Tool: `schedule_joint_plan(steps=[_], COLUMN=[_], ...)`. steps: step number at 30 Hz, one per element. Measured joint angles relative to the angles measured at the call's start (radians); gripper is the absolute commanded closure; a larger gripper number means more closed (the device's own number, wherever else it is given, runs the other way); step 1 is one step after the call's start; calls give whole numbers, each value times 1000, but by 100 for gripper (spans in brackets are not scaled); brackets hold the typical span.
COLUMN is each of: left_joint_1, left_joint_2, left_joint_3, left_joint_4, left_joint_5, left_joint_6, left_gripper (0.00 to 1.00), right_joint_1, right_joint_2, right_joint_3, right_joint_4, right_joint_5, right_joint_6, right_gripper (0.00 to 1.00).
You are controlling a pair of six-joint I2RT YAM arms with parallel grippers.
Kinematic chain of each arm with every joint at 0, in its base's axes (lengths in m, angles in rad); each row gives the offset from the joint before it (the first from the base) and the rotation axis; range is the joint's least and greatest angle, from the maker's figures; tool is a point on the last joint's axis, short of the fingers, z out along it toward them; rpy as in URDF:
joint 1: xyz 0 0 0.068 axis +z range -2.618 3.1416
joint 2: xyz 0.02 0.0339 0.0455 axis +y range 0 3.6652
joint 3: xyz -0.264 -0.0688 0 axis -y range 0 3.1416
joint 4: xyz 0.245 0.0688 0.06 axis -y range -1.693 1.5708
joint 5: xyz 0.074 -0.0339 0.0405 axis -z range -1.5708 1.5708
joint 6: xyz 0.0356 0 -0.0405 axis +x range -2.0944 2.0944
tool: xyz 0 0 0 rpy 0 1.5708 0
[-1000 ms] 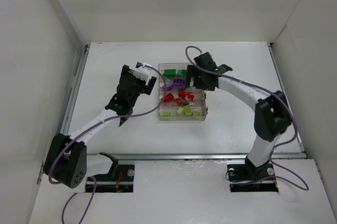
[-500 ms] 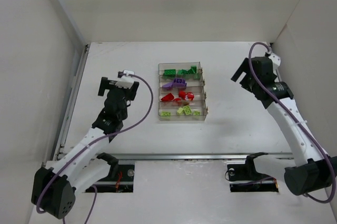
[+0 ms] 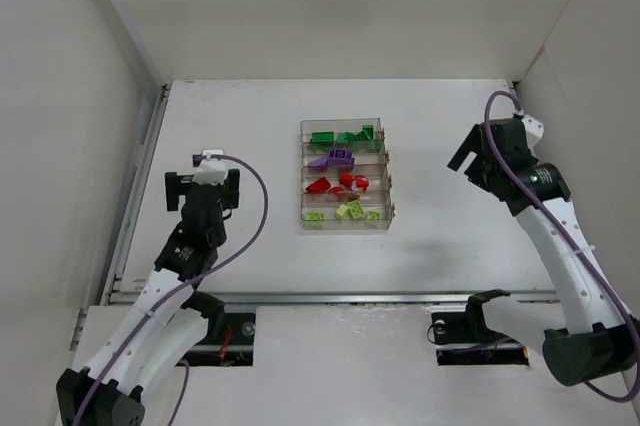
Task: Sort the legos into containers by color
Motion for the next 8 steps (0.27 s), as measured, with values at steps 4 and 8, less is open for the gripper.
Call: schedule_joint_plan(steps=[4, 8], left_joint_1=[4, 16], left_joint_2=[-32, -64], left_joint_3=[0, 0], left_joint_4=[-23, -37], left_joint_5=[14, 36], left_joint_6=[-10, -26], left_gripper=[0, 0], right_joint_1=[0, 0], right_joint_2=[-69, -151], right_joint_3=[9, -7], right_joint_4=[-1, 11], right_joint_5=[-27, -85], right_joint_6=[-1, -6], right_gripper=[0, 0])
